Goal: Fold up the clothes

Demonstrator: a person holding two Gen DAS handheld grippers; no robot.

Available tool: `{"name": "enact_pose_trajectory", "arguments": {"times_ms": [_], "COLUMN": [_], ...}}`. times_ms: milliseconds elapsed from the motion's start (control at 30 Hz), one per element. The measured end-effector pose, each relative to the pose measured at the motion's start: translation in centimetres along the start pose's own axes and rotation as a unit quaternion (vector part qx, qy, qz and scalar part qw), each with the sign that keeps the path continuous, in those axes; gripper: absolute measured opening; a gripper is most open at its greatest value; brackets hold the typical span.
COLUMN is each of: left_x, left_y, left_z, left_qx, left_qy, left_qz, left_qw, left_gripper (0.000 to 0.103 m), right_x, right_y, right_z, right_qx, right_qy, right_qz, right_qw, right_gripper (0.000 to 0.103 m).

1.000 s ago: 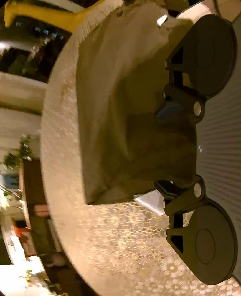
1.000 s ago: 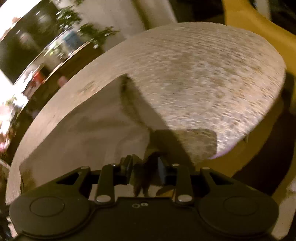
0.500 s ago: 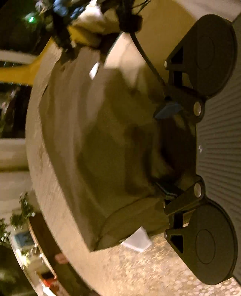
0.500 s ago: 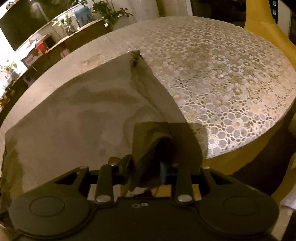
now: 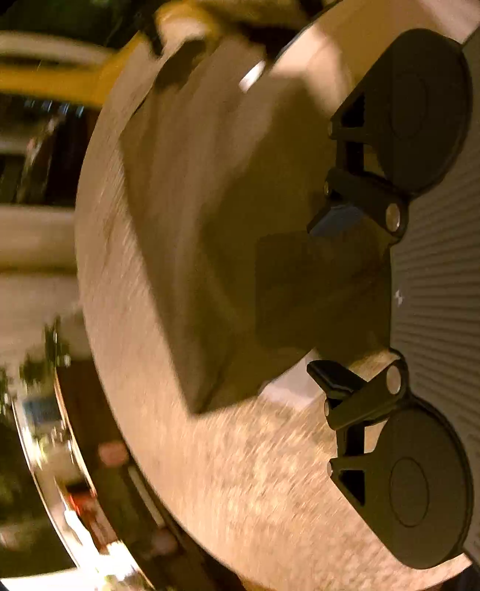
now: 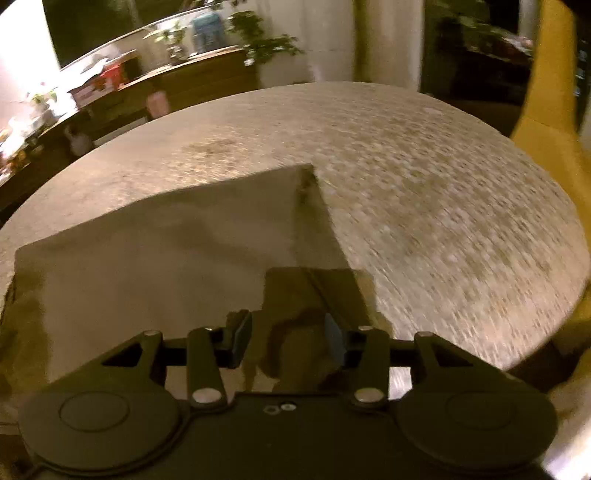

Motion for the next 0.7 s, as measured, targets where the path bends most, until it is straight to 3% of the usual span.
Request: {"name": "enact_pose_trajectory", "arguments": {"times_ms": [167, 233, 433, 600, 700], "left_x": [2.7, 4.0, 8.2, 10.5, 11.3], "left_y": [5.2, 6.9, 10.6, 11.9, 12.1], "left_z": [5.9, 7.8, 11.1, 12.3, 12.7], "left_qx": [-0.074, -0.119, -0.24, -0.296, -0.31], "left_qy": [0.008, 0.015, 0.036, 0.032, 0.037], "left_qz": [0.028, 0.017, -0.023, -0.044, -0.051], "left_qw": [0.9968, 0.9927, 0.9699, 0.9536, 0.9487], "left_gripper": [0.074, 0.074, 0.074, 0.074, 0.074], "right_x": [2.1, 2.9, 7.1, 10.7, 12.4], "right_y": [-0.5, -1.4, -3.9, -3.8, -3.2], "right_z": [4.5, 6.6, 12.1, 14.7, 15.2], "right_qx": [0.008, 0.03, 0.119, 0.149, 0.141], "right_qy": [0.016, 0.017, 0.013, 0.019, 0.03], "right_qz": [0.026, 0.032, 0.061, 0.077, 0.067], "right_qw": [0.999, 0.999, 0.991, 0.986, 0.987], "right_gripper": [0.103, 0.103, 0.103, 0.103, 0.103]}}
Point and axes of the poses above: each gripper's, at about its wrist camera, not at the fingertips, and x roughly the way its jaws point, y to its left, z to its top, the point moved 9 cm from there along x, roughly the way its jaws point, and after that the axes turned 5 degrees about y, right-handed, at the moved point
